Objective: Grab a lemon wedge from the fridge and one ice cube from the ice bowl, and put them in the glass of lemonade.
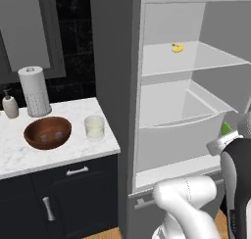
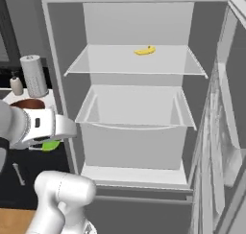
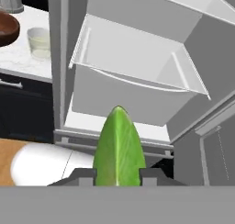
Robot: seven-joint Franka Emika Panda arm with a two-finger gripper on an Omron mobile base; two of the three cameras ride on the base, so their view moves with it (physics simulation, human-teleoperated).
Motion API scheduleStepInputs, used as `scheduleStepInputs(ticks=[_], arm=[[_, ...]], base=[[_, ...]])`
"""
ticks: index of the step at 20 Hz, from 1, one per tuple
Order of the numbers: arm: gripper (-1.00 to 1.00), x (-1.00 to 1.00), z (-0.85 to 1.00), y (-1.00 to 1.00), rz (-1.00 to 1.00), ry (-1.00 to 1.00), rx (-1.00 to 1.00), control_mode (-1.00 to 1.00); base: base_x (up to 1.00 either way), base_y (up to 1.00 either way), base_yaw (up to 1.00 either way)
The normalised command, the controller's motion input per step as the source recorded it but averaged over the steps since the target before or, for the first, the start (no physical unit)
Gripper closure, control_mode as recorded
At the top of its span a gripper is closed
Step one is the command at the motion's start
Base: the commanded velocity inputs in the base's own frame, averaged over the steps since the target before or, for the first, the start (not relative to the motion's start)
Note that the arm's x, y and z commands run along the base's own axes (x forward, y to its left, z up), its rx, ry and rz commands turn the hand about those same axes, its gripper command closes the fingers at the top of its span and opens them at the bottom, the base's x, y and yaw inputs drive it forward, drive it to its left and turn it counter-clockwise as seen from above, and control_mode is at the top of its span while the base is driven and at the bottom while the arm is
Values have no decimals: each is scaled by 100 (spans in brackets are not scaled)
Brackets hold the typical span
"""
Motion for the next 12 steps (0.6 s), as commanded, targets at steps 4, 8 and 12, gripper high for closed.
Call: scheduleStepInputs(ticks=[4,8,12], arm=[[100,0,0,0,0,0,0,100],[100,0,0,0,0,0,0,100],[100,0,0,0,0,0,0,100]], base=[[-57,100,-1],[-9,100,-8],[37,100,-13]])
